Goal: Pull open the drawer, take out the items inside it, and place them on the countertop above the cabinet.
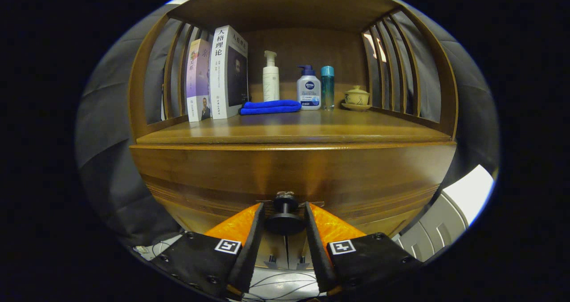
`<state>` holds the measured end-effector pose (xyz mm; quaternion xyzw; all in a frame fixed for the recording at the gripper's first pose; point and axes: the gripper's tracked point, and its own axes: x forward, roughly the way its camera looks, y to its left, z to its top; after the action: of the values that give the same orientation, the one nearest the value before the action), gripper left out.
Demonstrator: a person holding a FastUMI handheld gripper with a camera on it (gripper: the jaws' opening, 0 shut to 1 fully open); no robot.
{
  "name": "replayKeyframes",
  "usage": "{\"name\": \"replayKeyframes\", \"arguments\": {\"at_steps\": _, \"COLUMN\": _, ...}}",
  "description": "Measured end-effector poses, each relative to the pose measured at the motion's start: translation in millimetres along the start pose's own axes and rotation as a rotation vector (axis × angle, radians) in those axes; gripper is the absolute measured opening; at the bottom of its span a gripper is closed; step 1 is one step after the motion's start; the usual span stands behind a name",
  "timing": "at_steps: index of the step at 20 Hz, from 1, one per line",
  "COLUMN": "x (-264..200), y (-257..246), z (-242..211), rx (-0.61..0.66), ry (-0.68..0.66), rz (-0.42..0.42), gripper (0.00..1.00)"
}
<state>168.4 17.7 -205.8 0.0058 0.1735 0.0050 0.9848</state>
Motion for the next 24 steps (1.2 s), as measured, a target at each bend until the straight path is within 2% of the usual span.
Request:
{"name": "replayKeyframes", "arguments": {"at_steps": 1, "x": 1.3, "y": 0.2, "z": -1.3, "rx": -0.006, "ry": 0.005, "rz": -0.004, "gripper": 0.57}}
{"name": "replayKeyframes", "arguments": {"at_steps": 4, "x": 1.5, "y": -2.0, "z": -6.2, "rx": -0.008, "ry": 0.015, "rz": -0.011, "gripper": 0.46}}
{"name": "replayKeyframes", "arguments": {"at_steps": 7, "x": 3.0, "y": -1.8, "z": -8.8, "rx": -0.008, "ry": 0.019, "rz": 0.007, "gripper": 0.46}}
{"name": "replayKeyframes", "arguments": {"at_steps": 9, "x": 4.1, "y": -3.3, "z": -4.9, "rx": -0.015, "ry": 0.008, "rz": 0.014, "gripper": 0.36}}
{"name": "replayKeyframes", "arguments": {"at_steps": 10, "x": 0.9, "y": -2.0, "z": -6.8, "rx": -0.022, "ry": -0.001, "rz": 0.019, "gripper": 0.28}}
{"name": "replayKeyframes", "arguments": {"at_steps": 15, "x": -6.9, "y": -1.9, "z": -9.8, "rx": 0.014, "ry": 0.021, "rz": 0.060, "gripper": 0.28}}
{"name": "replayKeyframes", "arguments": {"at_steps": 24, "x": -58.3, "y": -0.9, "z": -29.0, "rx": -0.052, "ry": 0.025, "rz": 0.084, "gripper": 0.28}}
